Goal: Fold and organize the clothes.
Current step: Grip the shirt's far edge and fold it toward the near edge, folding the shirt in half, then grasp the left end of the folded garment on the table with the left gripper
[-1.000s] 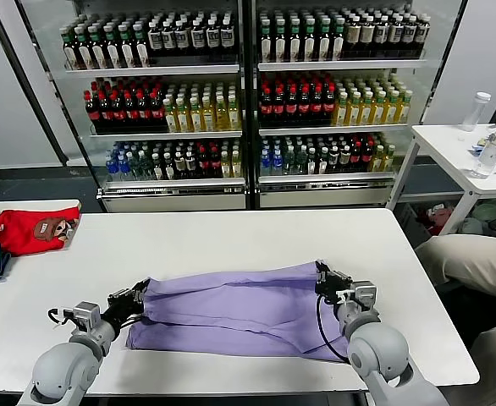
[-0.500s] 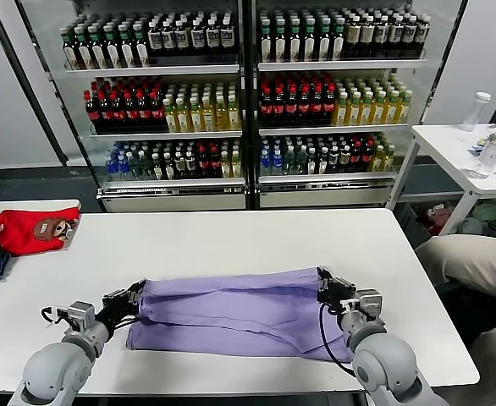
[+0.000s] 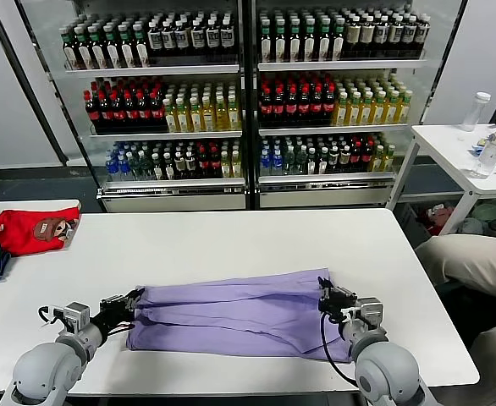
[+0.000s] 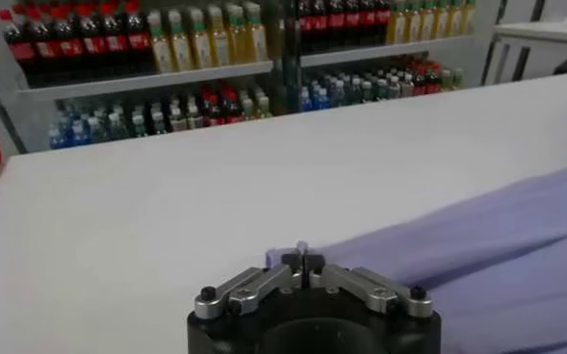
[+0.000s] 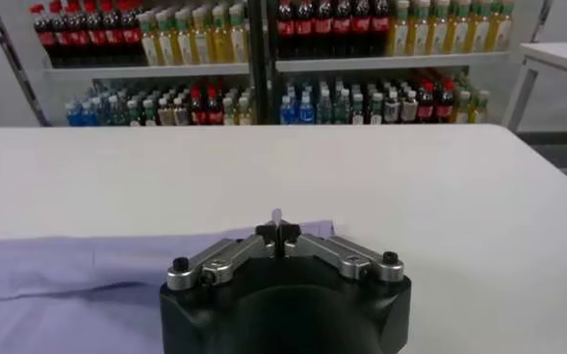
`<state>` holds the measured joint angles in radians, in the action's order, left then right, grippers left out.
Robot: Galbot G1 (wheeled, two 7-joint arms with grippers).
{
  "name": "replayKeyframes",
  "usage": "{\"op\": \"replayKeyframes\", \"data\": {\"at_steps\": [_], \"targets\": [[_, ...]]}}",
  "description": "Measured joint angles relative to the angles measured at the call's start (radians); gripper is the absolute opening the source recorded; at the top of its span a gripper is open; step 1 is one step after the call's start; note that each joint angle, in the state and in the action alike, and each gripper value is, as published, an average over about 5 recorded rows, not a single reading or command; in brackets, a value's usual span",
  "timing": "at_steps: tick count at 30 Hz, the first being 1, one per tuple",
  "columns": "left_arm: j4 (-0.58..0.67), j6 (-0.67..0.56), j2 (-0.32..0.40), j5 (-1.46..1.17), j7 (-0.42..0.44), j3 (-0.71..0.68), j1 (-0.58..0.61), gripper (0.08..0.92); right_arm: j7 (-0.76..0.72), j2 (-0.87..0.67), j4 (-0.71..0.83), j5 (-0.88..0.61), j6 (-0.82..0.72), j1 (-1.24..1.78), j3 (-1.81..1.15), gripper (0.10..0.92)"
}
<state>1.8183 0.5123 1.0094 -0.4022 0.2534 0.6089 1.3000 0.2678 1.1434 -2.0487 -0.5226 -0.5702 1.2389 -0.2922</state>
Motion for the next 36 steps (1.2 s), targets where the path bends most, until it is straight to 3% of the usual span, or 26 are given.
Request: {"op": "replayKeyframes", "data": {"at_steps": [10,22,26,36], "targets": [[0.033,-0.017,0.009,0.031,-0.047,0.027,0.019,0.399,-0.011,-0.011,-0.055,0.049,0.009,0.048,-0.023,0.45],[0.141,-0.02,0.053,-0.015,-0.262,-0.016,0.099,0.744,-0.016,-0.002,-0.115,0.11,0.013,0.085,-0.023,0.785],[0.162,-0.014,0.068,-0.056,-0.355,-0.041,0.109,0.814,-0.018,0.0,-0.127,0.124,0.014,0.089,-0.021,0.819],[0.164,0.01,0.089,-0.147,-0.51,-0.085,0.112,0.823,-0.018,-0.001,-0.158,0.146,0.014,0.104,-0.022,0.823]]}}
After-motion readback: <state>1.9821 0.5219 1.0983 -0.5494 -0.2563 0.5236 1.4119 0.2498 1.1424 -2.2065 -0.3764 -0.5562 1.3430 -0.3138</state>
